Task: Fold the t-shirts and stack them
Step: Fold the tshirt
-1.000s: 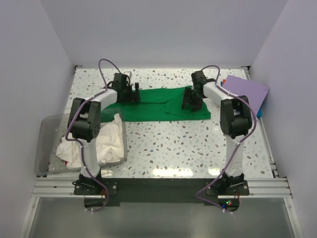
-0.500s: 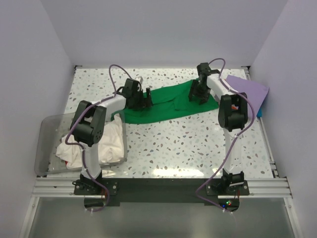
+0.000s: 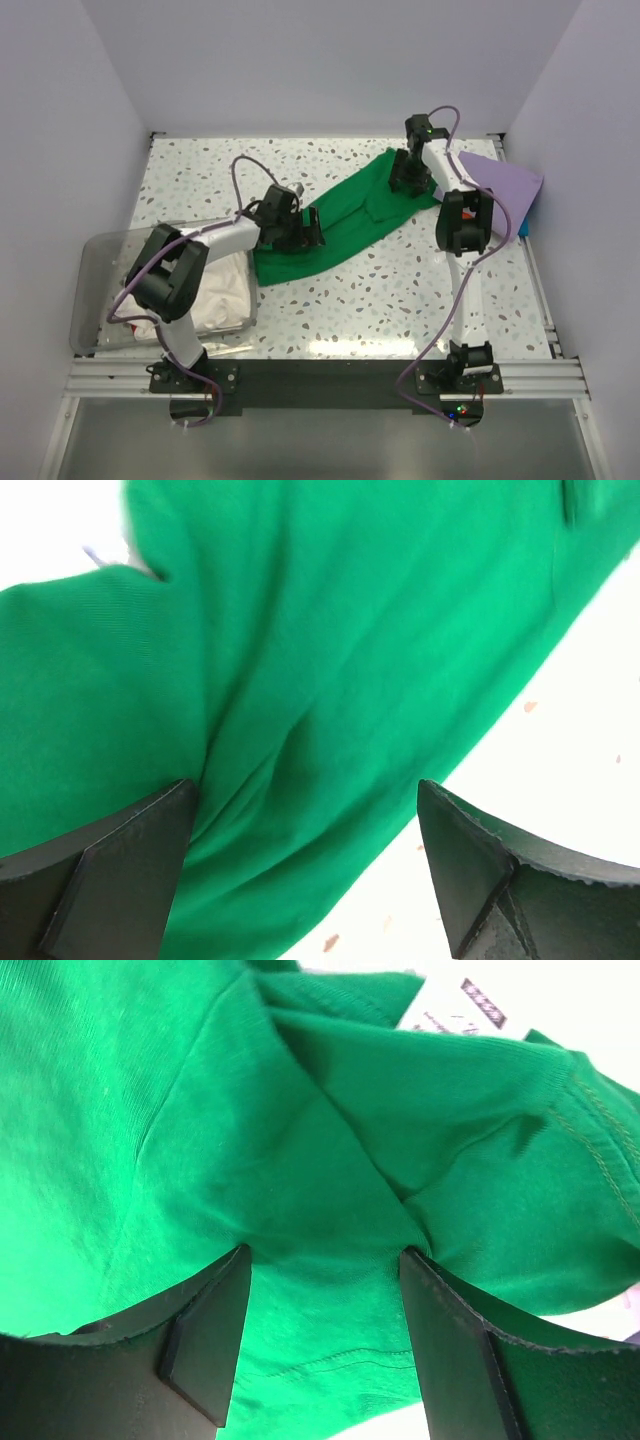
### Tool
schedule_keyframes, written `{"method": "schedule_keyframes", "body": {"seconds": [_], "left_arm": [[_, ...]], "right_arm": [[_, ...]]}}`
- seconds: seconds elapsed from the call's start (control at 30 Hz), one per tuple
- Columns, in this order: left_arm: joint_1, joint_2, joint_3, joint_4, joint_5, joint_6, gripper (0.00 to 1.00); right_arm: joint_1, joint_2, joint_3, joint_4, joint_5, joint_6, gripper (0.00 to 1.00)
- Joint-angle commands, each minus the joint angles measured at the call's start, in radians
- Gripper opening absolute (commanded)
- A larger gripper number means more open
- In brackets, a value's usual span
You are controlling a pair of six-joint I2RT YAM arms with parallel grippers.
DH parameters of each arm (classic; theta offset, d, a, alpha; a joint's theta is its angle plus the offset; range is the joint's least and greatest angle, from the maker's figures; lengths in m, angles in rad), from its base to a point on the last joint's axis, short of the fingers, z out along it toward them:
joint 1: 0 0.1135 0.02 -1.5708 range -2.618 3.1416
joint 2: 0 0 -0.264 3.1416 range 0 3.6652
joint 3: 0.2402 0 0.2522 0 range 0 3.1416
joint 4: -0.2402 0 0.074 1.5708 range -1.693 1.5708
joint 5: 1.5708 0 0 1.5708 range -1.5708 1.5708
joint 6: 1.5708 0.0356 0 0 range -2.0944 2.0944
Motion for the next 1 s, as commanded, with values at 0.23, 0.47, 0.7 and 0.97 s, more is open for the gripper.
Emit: {"method": "schedule_keyframes", "body": {"seconds": [0.23, 0.47, 0.7, 0.97], "left_arm": [[-0.111, -0.164, -0.144, 0.014, 0.117, -0.104, 0.97], [-0.115, -0.278, -0.153, -0.047, 0.094, -0.057, 0.97], [-0.124, -0.317, -0.181, -0.101, -0.059, 0.054, 0.97], [-0.138, -0.308, -0.239, -0.121, -0.096, 0.038, 0.97]], "right_arm": [[0.017, 0.1, 0.031, 0.016, -0.051, 0.0, 0.65], [0.043, 0.019, 0.008, 0.025, -0.065, -0.017, 0.65], [0.092, -0.221, -0.191, 0.113, -0.086, -0.025, 0.66], [0.128, -0.385, -0.489, 0.2, -0.096, -0.003, 0.66]]}}
